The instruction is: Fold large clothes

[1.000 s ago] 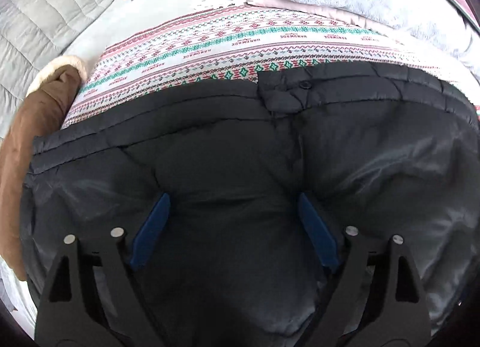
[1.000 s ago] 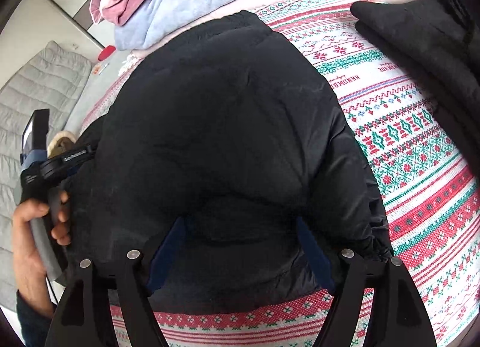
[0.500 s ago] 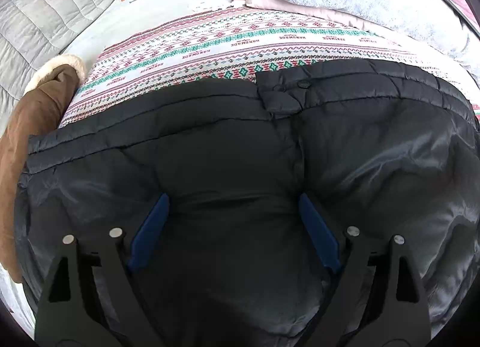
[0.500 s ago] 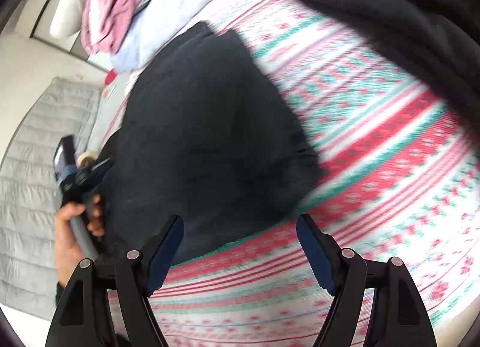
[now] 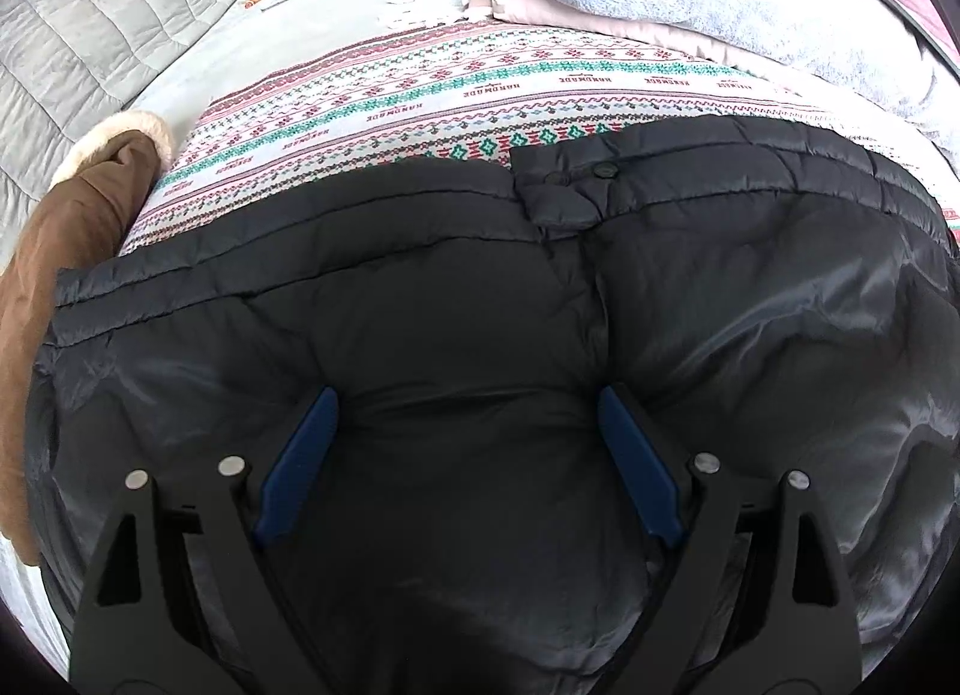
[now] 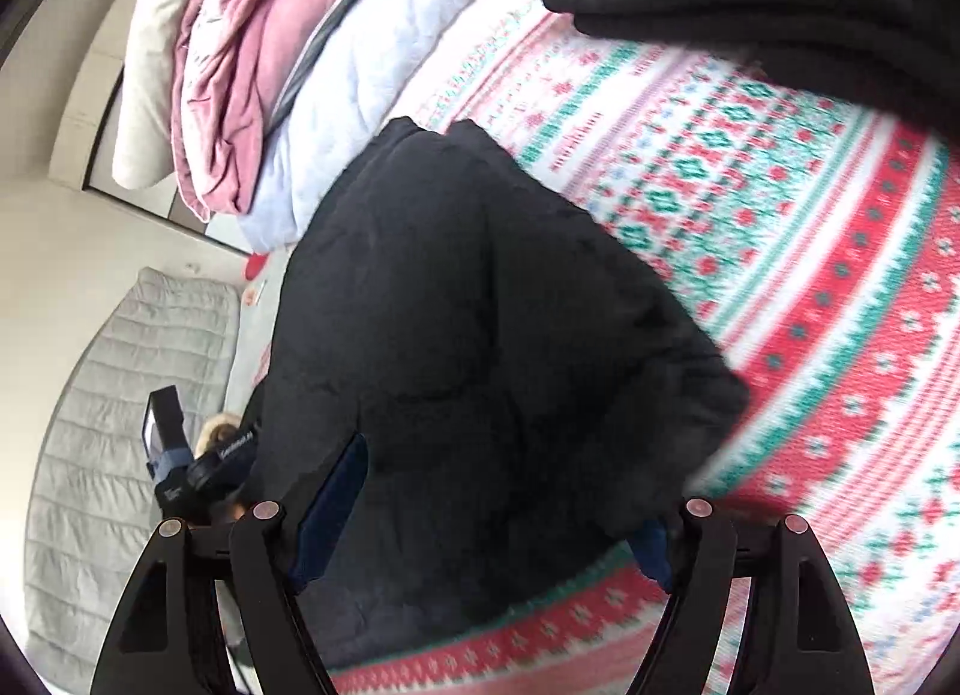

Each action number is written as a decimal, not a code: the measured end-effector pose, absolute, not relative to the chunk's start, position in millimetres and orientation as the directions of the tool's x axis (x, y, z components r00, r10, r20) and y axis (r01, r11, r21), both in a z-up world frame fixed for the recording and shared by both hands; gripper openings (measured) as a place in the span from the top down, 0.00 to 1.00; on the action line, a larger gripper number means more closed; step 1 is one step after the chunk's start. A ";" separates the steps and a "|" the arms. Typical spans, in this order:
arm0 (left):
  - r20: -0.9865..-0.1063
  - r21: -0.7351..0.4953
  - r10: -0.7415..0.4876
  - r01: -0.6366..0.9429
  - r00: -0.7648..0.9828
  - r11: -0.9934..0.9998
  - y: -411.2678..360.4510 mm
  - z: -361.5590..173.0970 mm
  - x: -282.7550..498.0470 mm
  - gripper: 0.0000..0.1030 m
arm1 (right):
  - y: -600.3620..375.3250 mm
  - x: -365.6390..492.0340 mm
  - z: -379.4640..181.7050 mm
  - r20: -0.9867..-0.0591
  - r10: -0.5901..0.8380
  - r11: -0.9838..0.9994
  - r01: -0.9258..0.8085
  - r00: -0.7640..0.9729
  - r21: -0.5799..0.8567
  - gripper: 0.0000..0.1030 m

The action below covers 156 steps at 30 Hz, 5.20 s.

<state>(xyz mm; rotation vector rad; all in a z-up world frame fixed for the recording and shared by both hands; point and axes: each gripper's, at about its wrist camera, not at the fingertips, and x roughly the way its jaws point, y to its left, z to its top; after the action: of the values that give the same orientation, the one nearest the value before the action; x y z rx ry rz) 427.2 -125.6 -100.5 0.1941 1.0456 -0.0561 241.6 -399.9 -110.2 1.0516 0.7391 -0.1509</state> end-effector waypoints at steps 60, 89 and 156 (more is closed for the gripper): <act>-0.828 0.000 -0.249 0.445 0.502 0.896 -56.2 -84.1 208.6 0.14 | -299.1 201.8 71.8 -0.335 -0.262 0.933 0.326 0.905 0.152 0.85; -0.776 -0.309 -0.249 -0.005 0.580 0.951 169.6 -49.1 184.7 0.14 | 32.1 251.1 -39.3 -0.324 0.084 0.684 -0.291 0.942 -0.668 0.82; -0.838 -0.118 -0.151 0.095 0.524 0.988 56.5 -83.4 206.8 0.74 | -133.3 297.1 -69.8 -0.794 0.298 0.951 -0.238 0.531 0.197 0.39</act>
<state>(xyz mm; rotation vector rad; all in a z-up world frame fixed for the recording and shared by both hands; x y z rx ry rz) 206.8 56.5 -83.4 -0.0600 1.0082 -0.1474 297.1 -133.3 -69.8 0.0677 0.9596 0.3198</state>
